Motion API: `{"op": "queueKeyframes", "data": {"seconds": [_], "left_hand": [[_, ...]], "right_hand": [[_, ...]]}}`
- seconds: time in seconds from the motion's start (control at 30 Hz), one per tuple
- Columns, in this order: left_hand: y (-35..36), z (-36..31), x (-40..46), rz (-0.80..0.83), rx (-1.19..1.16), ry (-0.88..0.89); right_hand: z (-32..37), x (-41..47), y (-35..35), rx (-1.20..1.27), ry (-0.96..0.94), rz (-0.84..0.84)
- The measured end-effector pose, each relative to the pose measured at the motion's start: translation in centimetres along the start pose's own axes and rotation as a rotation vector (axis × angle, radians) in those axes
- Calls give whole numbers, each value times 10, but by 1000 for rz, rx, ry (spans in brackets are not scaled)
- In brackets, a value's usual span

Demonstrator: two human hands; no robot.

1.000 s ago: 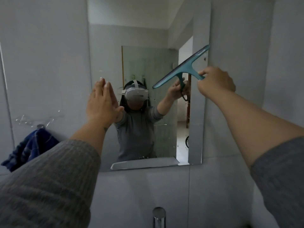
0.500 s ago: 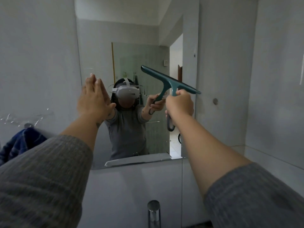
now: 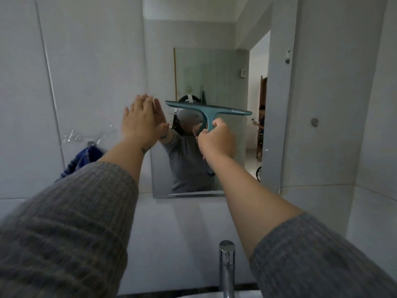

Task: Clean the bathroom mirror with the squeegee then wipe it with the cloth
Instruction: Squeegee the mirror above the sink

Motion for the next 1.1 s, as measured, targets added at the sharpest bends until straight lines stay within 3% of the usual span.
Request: {"op": "queueKeyframes", "data": {"seconds": [0.23, 0.43, 0.83, 1.1], "left_hand": [[2, -5, 0, 5, -57, 31], [28, -22, -9, 42, -12, 26], [47, -39, -16, 38, -19, -8], [51, -37, -15, 66, -44, -26]], "right_hand": [[18, 0, 10, -467, -292, 180], [26, 15, -21, -737, -433, 199], [-6, 47, -82, -755, -314, 104], [-49, 53, -128, -567, -76, -3]]}}
Point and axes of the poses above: each hand's wrist, its own x-axis towards the middle knuckle, its own y-axis out of the palm, z = x × y, the point moved 10 cm from there along x, towards the middle knuckle, and after that the axes turned 15 degrees about x, right-handed, at the moved point
